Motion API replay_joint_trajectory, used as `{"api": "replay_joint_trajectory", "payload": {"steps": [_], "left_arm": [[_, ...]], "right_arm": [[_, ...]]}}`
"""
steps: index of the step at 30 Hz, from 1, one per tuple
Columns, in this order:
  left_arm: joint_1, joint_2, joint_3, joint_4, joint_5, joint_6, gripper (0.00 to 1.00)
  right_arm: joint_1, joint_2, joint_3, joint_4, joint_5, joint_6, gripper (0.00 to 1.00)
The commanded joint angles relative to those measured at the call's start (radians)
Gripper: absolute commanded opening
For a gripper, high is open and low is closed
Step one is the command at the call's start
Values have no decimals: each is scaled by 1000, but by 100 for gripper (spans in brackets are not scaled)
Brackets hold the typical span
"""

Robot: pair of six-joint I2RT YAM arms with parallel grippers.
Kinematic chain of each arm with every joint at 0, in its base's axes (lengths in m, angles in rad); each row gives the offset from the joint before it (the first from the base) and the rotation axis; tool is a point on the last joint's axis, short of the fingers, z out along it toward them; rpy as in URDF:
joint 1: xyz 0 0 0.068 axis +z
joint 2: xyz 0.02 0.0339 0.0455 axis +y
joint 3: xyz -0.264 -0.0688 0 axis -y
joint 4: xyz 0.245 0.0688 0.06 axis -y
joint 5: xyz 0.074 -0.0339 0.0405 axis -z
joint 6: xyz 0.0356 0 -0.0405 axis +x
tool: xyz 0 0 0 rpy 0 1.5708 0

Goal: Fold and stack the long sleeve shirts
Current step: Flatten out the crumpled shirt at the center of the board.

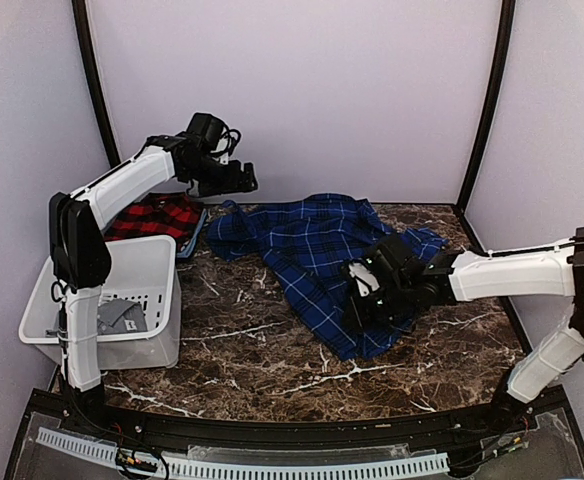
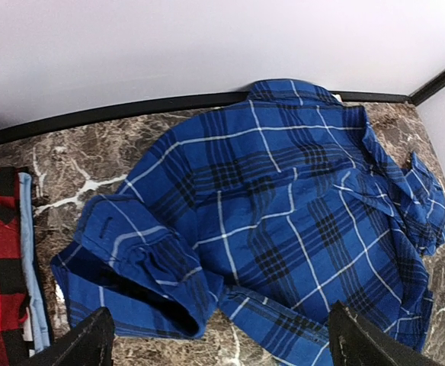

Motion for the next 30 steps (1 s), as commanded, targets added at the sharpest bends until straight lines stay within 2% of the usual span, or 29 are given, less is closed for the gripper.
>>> {"api": "replay_joint_trajectory", "payload": {"steps": [1, 6, 11, 17, 20, 24, 30], "left_arm": [[-34, -95, -33, 0, 104, 0, 96], [-41, -136, -119, 43, 181, -14, 96], [-42, -193, -241, 76, 220, -9, 96], [-46, -244, -383, 121, 302, -25, 93], [-77, -287, -481, 155, 311, -47, 92], [-105, -375, -655, 248, 338, -118, 89], [-183, -492, -854, 319, 344, -220, 83]], "right_arm": [[126, 53, 120, 45, -74, 43, 0], [256, 258, 336, 61, -140, 50, 0], [334, 465, 572, -4, -172, 27, 0], [342, 476, 660, -53, -132, 11, 0], [328, 399, 611, -83, -68, 12, 5], [285, 244, 432, -62, -21, 44, 22], [173, 50, 233, -72, 80, 62, 35]]}}
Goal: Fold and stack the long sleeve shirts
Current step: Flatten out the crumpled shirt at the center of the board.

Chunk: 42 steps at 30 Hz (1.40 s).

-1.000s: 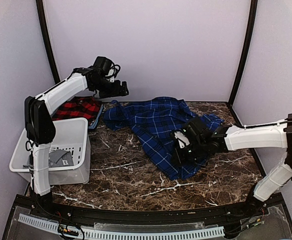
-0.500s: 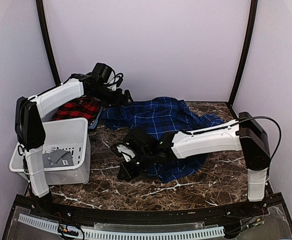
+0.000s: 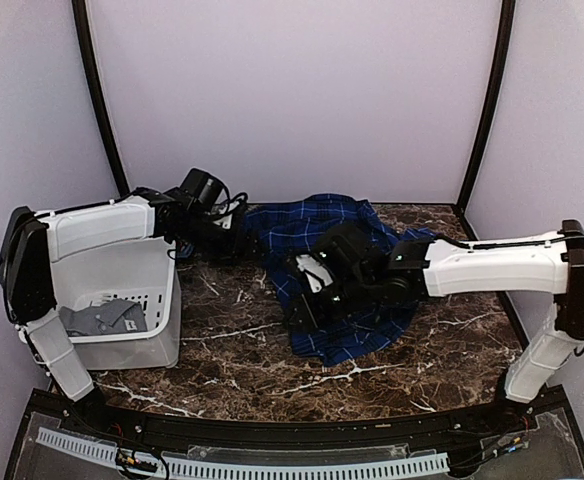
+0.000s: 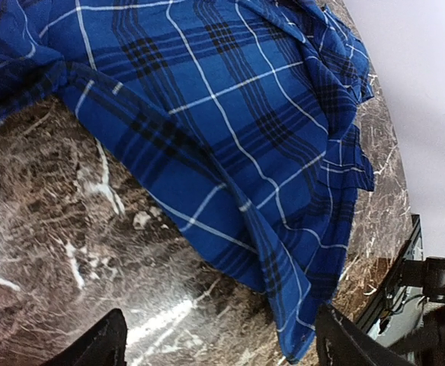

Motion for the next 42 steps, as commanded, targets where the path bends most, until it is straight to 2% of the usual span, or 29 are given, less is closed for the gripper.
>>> {"api": "replay_joint_trajectory", "payload": {"steps": [1, 7, 12, 18, 23, 28, 30, 34, 38, 40, 42], "left_arm": [[-74, -114, -105, 79, 22, -106, 81], [-222, -155, -291, 163, 14, -249, 74], [-315, -125, -350, 238, 15, -344, 70], [-374, -52, -353, 323, 21, -433, 69], [-374, -19, -348, 361, -6, -477, 62], [-374, 23, -333, 369, 2, -493, 54], [-374, 34, -333, 372, 15, -495, 49], [-374, 36, -338, 374, 40, -494, 27], [-374, 11, -348, 329, 56, -478, 5], [-374, -17, -359, 268, 51, -459, 0], [-374, -56, -377, 191, 28, -436, 0]], "right_arm": [[-90, -94, -107, -8, 101, 9, 36], [-225, -157, -216, -16, 167, -53, 39], [-307, -133, -254, 11, 248, -120, 40], [-310, -46, -278, 34, 293, -190, 39], [-293, -38, -339, 48, 217, -212, 38], [-213, -84, -417, 66, 127, -184, 38], [-187, -91, -434, 72, 103, -159, 38], [-155, -117, -424, 79, 75, -119, 38], [-157, -173, -366, 22, 135, -85, 39], [-165, -198, -334, -19, 188, -73, 39], [-187, -217, -319, -51, 238, -69, 40]]}}
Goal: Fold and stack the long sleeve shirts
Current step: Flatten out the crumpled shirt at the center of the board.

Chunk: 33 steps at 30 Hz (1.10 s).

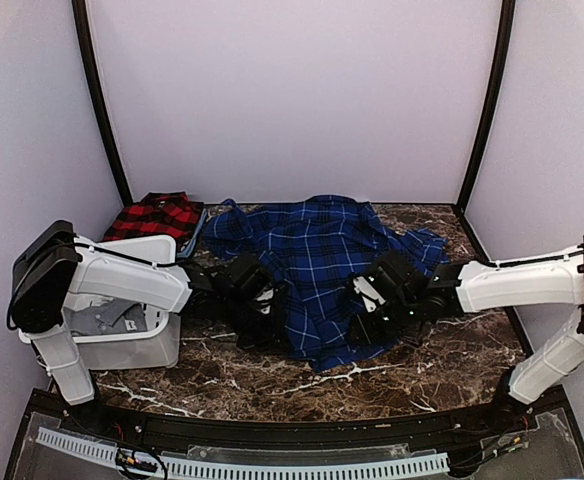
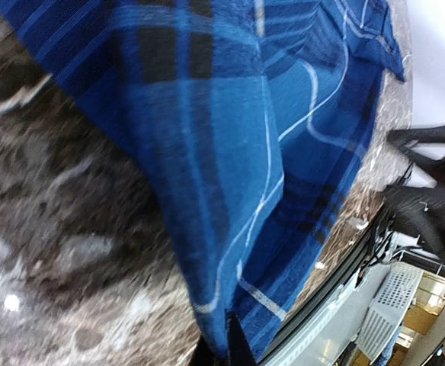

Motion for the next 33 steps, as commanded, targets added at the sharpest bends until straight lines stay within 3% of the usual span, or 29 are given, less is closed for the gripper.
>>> {"api": "replay_joint_trajectory", "payload": {"steps": [1, 9, 24, 30, 33], "left_arm": [[0, -111, -51, -187, -27, 59, 0], [-1, -235, -157, -314, -55, 87, 0], [0, -271, -176, -363, -77, 107, 0], [0, -270, -165, -382, -80, 119, 0], [1, -267, -160, -383, -76, 120, 0]], "right_arm": [[-37, -66, 59, -59, 111, 35, 41], [-65, -12, 49, -66, 158, -19, 45], [83, 97, 127, -141, 317, -20, 59], [133, 114, 127, -164, 358, -4, 59], [141, 137, 126, -177, 383, 11, 54]]}}
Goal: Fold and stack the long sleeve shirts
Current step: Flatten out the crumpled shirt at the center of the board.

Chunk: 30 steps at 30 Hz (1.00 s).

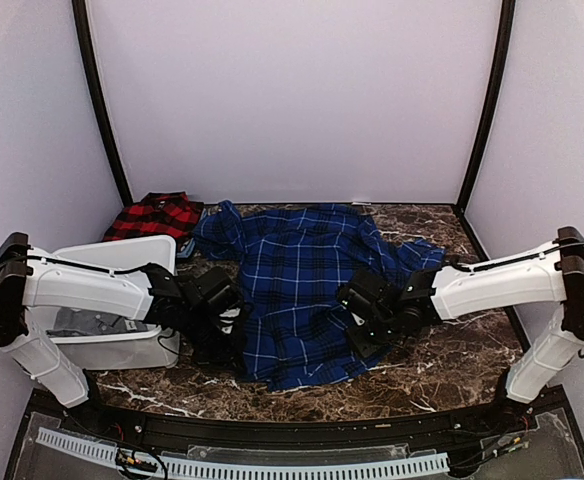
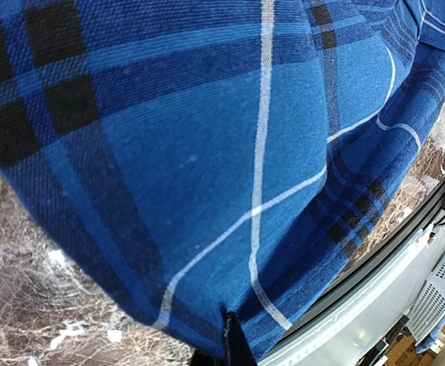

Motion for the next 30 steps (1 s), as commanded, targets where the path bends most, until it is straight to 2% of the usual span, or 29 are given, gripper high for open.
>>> {"api": "replay_joint_trajectory", "payload": {"steps": [1, 6, 10, 15, 19, 21, 25, 30], "left_arm": [[1, -27, 11, -49, -4, 22, 0], [0, -27, 23, -72, -10, 32, 0], [0, -28, 47, -128, -22, 56, 0], [6, -60, 97, -268, -60, 124, 0], [36, -99, 119, -402, -73, 193, 0], [50, -111, 130, -478, -67, 234, 0], [60, -116, 159, -570, -71, 297, 0], [72, -129, 156, -629, -71, 343, 0]], "right_arm": [[17, 37, 20, -30, 61, 31, 50], [23, 29, 20, -51, 88, 68, 29], [12, 1, 45, -151, 171, 127, 0], [-60, -102, 34, -343, 212, 221, 0], [-131, -241, -2, -498, 183, 289, 0], [-154, -321, 19, -527, 113, 308, 0], [-168, -322, 67, -663, 42, 378, 0], [-167, -443, -65, -605, -212, 437, 0]]}}
